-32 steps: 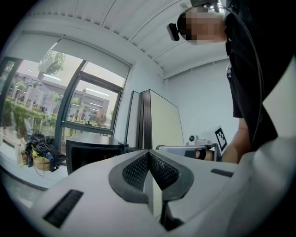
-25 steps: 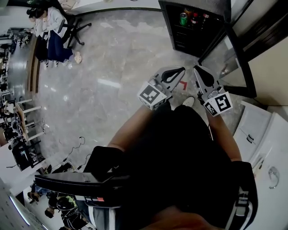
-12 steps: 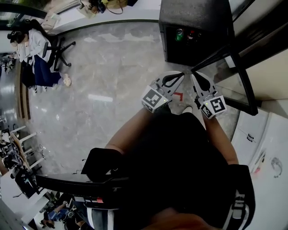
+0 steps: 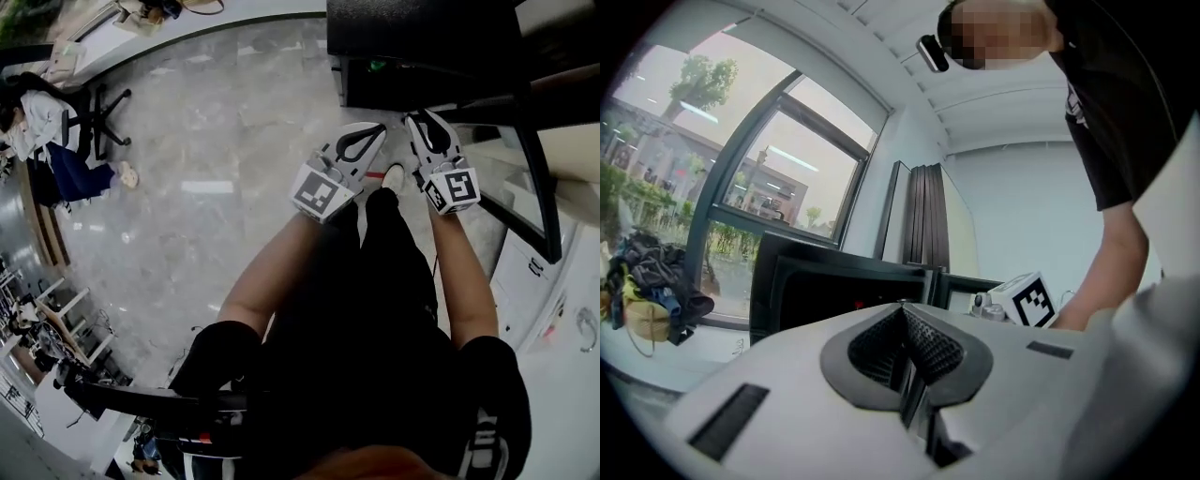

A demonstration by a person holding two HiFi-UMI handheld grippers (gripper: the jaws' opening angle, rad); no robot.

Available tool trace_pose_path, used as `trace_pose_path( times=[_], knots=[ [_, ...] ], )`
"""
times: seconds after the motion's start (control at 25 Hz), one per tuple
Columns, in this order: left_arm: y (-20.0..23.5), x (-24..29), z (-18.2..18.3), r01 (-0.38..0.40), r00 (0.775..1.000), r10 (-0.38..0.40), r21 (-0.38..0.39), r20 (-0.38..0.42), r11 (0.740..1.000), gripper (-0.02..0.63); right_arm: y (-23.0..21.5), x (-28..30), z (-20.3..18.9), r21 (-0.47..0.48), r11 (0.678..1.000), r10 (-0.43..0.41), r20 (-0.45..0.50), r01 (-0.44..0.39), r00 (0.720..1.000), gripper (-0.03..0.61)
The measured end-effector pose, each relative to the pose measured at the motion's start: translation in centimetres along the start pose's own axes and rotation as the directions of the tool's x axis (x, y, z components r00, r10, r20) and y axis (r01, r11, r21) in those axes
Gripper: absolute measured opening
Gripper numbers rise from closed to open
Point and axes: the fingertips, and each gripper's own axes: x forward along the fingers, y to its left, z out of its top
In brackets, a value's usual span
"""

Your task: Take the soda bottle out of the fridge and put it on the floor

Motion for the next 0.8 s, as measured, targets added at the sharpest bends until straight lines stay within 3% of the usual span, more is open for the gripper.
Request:
trace_pose_path(
  times=[0.16, 0.24, 0.28, 0.56, 0.8],
  knots=[
    [3.4, 3.8, -2.1, -0.032, 0.999, 0.032, -0.019, 0.02, 0.999, 0.002, -5.9, 4.8, -3.3, 0.0, 1.0, -0.018, 0.015, 0.018, 1.0, 0.13],
    [4.2, 5.2, -3.3, -0.045, 0.998, 0.046, -0.021, 0.036, 0.999, 0.002, -7.8, 6.6, -4.9, 0.014, 1.0, 0.017, 0.035, -0.017, 0.999, 0.218],
    [4.3, 5.6, -3.9, -0.051, 0.998, 0.052, -0.02, 0.042, 0.998, 0.002, -8.5, 7.1, -5.8, 0.019, 1.0, 0.023, 0.04, -0.024, 0.999, 0.231],
    [5.9, 7.8, -9.0, -0.115, 0.993, 0.116, -0.035, 0.036, 0.993, 0.002, -12.4, 9.1, -11.8, -0.001, 0.999, -0.052, 0.051, 0.052, 0.997, 0.247],
    [5.9, 9.1, -10.9, -0.113, 0.994, 0.113, -0.024, 0.002, 0.993, 0.002, -14.5, 11.7, -11.0, -0.104, 0.991, -0.08, 0.071, 0.087, 0.994, 0.258]
  ],
)
